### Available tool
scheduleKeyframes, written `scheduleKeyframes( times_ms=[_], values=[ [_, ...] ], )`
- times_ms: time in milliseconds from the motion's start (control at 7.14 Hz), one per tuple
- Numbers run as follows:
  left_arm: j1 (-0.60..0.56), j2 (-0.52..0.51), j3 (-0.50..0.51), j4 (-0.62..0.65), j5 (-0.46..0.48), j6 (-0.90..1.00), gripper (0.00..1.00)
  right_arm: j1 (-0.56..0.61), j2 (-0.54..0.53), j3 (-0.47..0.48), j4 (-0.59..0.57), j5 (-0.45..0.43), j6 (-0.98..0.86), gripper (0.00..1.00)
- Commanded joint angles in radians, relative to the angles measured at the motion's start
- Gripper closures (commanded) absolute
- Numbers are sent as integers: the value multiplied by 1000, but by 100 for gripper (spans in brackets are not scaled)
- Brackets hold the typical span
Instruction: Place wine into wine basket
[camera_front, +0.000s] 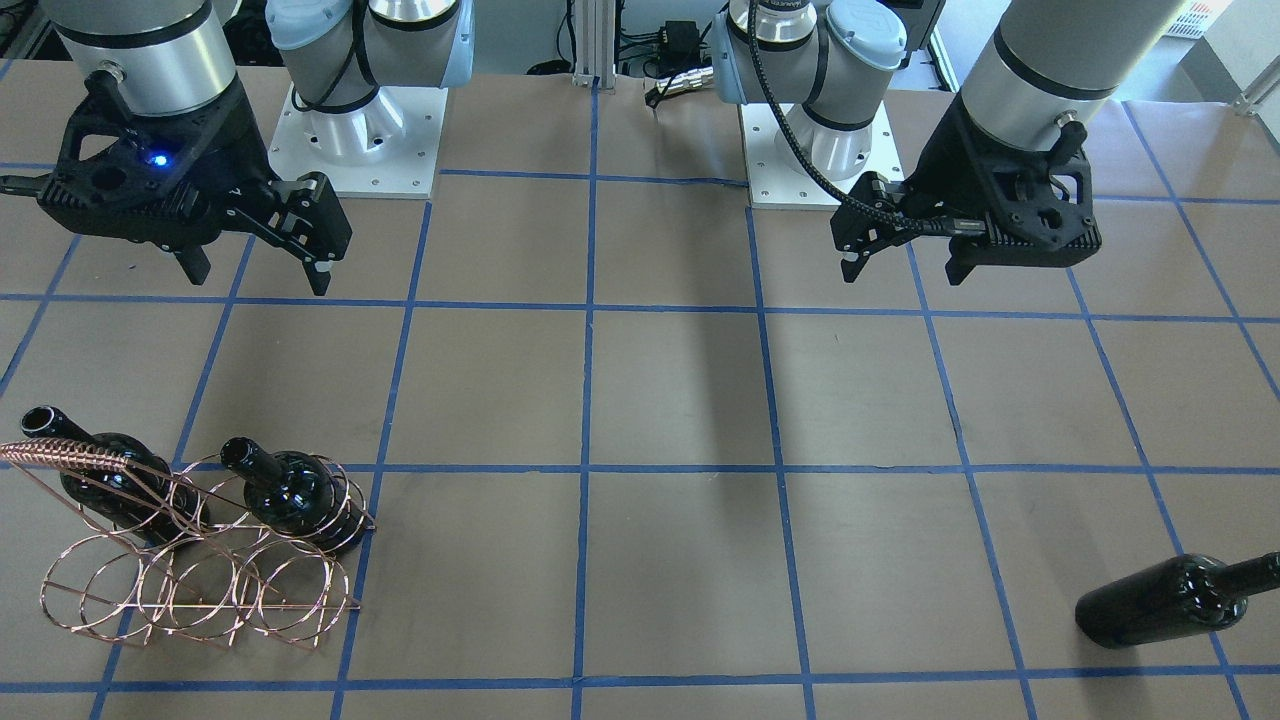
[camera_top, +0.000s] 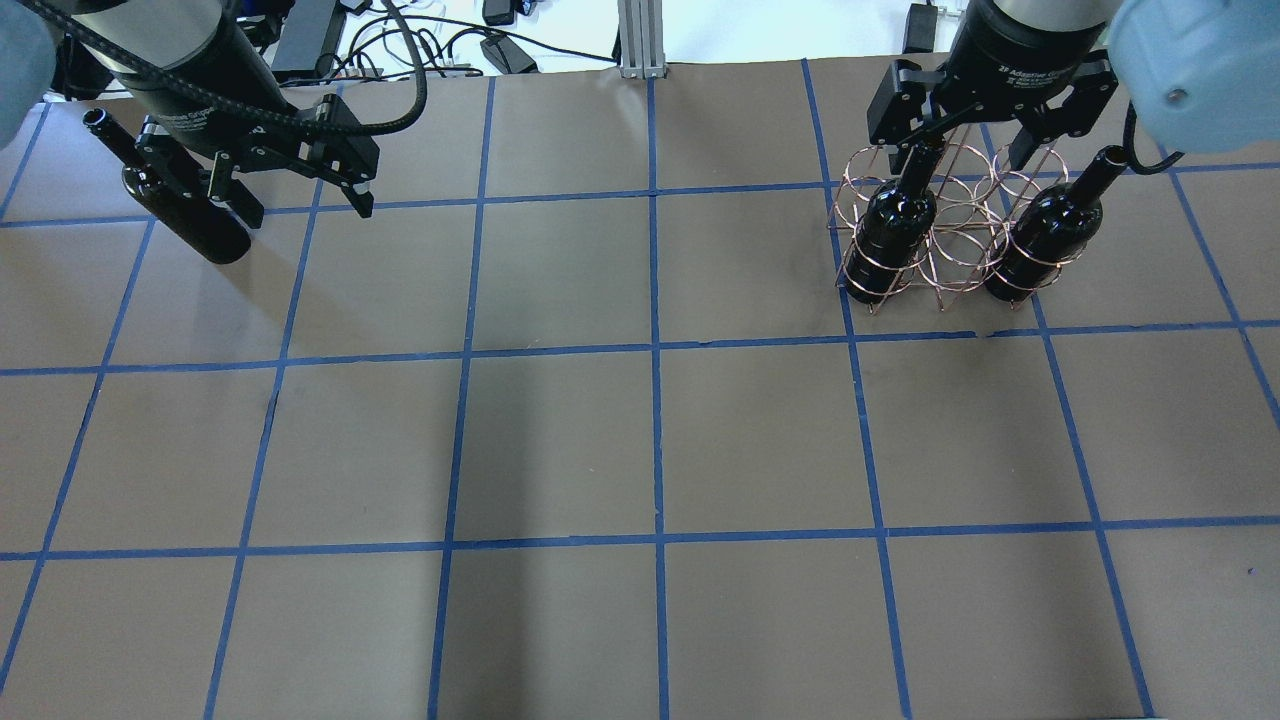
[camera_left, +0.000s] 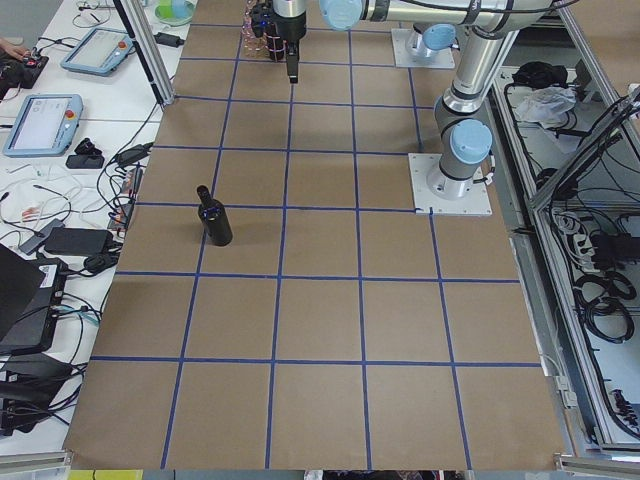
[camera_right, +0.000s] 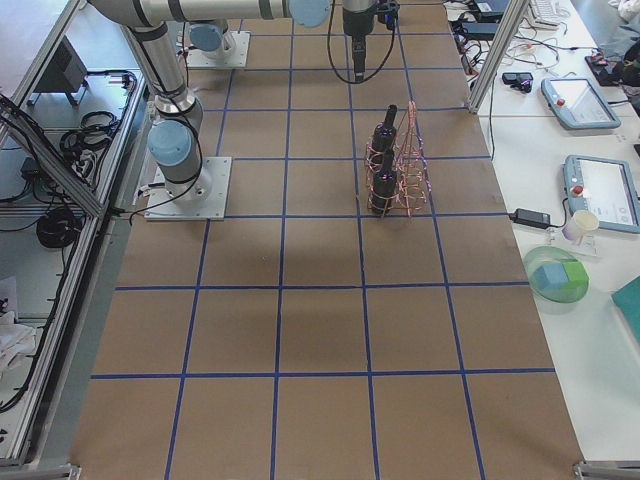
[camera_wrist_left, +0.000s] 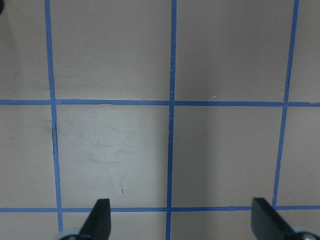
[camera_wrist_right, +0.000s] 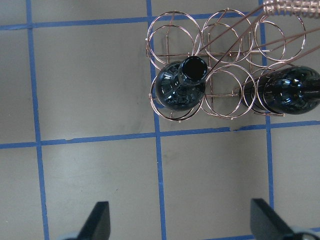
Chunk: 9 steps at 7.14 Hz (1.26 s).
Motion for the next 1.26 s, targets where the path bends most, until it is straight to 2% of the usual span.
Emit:
scheduleKeyframes(
  times_ms=[0, 561, 1121],
  values=[
    [-2, 5, 0, -11, 1, -1, 0, 0, 1, 0, -5, 5, 0, 0],
    [2, -1, -2, -12, 1, 2, 0, 0, 1, 2, 3, 2, 0, 0],
    [59, 2, 1, 2, 1, 29, 0, 0, -1, 2, 3, 3, 0, 0]
  ],
)
